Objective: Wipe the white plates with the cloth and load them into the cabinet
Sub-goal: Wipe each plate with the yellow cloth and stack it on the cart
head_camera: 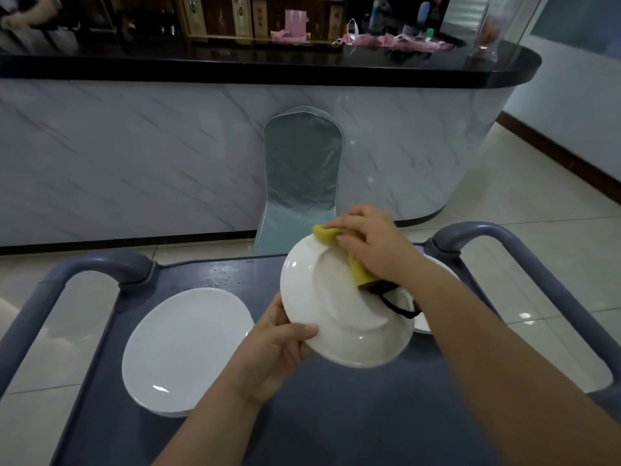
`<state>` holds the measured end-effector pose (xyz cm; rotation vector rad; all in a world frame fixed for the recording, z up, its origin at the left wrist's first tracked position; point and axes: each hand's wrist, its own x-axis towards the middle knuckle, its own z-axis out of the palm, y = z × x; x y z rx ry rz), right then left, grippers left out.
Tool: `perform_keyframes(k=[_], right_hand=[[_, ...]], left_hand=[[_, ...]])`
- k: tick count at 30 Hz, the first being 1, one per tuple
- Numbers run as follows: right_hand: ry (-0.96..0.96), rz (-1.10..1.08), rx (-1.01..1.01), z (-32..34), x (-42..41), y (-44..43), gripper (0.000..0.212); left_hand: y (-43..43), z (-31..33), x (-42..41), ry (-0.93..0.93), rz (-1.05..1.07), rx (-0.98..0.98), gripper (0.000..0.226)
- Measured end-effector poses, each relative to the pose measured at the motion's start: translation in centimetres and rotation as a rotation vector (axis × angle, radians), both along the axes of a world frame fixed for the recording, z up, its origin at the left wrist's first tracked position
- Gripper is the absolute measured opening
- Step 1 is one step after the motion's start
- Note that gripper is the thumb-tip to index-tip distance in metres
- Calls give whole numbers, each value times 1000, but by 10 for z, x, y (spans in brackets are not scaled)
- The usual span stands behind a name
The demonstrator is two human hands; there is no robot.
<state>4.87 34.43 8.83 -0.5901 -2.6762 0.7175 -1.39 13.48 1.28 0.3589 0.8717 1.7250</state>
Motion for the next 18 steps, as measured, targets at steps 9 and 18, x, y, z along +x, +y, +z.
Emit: perform_keyframes(k=[9,18], right_hand=[[327,-429,-196,-82,85,-47,33],[439,-409,36,-120,77,-84,35]], left_hand=[[10,-28,1,-414,231,-48,57],[15,-26,-5,-513,384,-59,60]])
